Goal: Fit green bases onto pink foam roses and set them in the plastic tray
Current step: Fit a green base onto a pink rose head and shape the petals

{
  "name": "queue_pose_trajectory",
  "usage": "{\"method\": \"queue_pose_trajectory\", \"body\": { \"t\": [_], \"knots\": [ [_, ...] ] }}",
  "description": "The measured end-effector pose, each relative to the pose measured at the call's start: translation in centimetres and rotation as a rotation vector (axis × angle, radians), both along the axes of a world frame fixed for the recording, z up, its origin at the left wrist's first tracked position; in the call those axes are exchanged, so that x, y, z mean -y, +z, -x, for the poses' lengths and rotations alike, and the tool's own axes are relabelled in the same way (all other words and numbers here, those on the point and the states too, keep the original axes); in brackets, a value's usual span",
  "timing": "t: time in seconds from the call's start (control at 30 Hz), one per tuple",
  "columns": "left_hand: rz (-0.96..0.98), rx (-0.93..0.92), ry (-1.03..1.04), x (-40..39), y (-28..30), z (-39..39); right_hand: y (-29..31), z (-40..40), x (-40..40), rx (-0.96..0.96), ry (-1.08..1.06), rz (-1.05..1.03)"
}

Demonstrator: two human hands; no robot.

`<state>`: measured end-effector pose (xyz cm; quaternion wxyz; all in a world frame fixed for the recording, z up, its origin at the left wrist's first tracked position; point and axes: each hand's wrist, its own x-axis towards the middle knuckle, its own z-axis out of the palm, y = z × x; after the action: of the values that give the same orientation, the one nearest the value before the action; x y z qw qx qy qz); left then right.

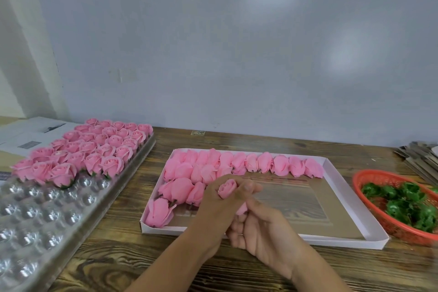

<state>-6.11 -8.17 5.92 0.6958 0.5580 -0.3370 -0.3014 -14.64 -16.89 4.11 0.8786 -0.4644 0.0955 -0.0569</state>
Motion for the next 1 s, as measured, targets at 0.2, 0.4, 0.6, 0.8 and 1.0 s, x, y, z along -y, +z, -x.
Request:
{"method": "queue_pose_trajectory", "body": {
  "t": [0.2,0.4,0.6,0.8,1.0],
  "knots": [
    [0.031,-0.018,0.0,0.0,0.2,-0.1,0.0,-0.3,-0.2,-0.048,-0.026,0.001],
    [0.038,0.016,0.074,0.2,0.1,-0.3,0.0,-0.3,-0.1,0.049,-0.114,-0.003],
    [0.074,0.154,-0.048,-0.1,0.2,-1.0,0.5,0.1,0.7,0.05,-0.143,-0.023],
    [0.116,0.279,-0.101,-0.3,-0.2,-2.1,1.0,0.4,1.2,-0.083,-0.231,0.062],
    [0.054,0.463,-0.069,-0.4,-1.0,-3.0,1.3,0.5,1.4,-0.201,-0.315,0.179]
  ]
}}
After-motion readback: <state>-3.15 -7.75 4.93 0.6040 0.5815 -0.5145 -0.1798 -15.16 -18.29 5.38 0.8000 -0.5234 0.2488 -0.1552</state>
